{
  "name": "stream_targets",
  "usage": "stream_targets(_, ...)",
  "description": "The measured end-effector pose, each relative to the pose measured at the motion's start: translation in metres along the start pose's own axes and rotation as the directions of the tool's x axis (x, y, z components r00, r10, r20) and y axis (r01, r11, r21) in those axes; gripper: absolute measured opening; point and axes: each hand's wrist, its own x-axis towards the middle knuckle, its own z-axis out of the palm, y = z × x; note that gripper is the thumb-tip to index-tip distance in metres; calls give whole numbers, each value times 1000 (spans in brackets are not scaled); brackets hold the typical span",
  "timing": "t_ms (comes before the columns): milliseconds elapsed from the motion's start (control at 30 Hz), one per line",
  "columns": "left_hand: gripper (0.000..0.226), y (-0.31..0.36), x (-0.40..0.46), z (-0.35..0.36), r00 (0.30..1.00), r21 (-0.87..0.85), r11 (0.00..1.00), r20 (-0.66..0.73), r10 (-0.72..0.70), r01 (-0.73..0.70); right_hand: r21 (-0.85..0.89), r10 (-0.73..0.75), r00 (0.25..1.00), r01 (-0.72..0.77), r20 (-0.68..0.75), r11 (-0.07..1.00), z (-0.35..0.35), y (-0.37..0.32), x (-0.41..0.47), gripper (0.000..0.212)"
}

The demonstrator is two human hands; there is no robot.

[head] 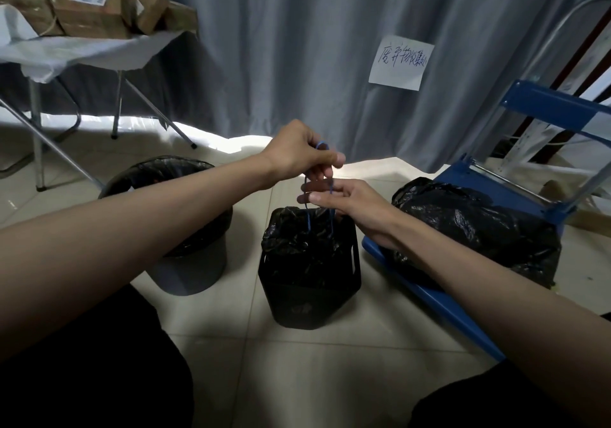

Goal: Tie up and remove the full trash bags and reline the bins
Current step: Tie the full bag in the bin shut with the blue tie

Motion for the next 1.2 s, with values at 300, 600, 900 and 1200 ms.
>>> stream_targets(300,30,-2,21,5,987,98,992,-130,91,-78,6,30,996,-29,-90,1000,-5,3,0,28)
stream_targets(600,49,-20,34,15,997,405,914,64,-31,2,57,114,972,-105,-207,993,-23,15,-4,29)
stream_targets(900,53,-15,40,45,983,225,971,142,-116,82,92,117,979,-103,-170,990,-26,15,-14,29)
stream_targets(1200,28,-16,45,30,987,21,998,-150,-61,65,199,144,917,-73,-372,977,-31,19,-6,29)
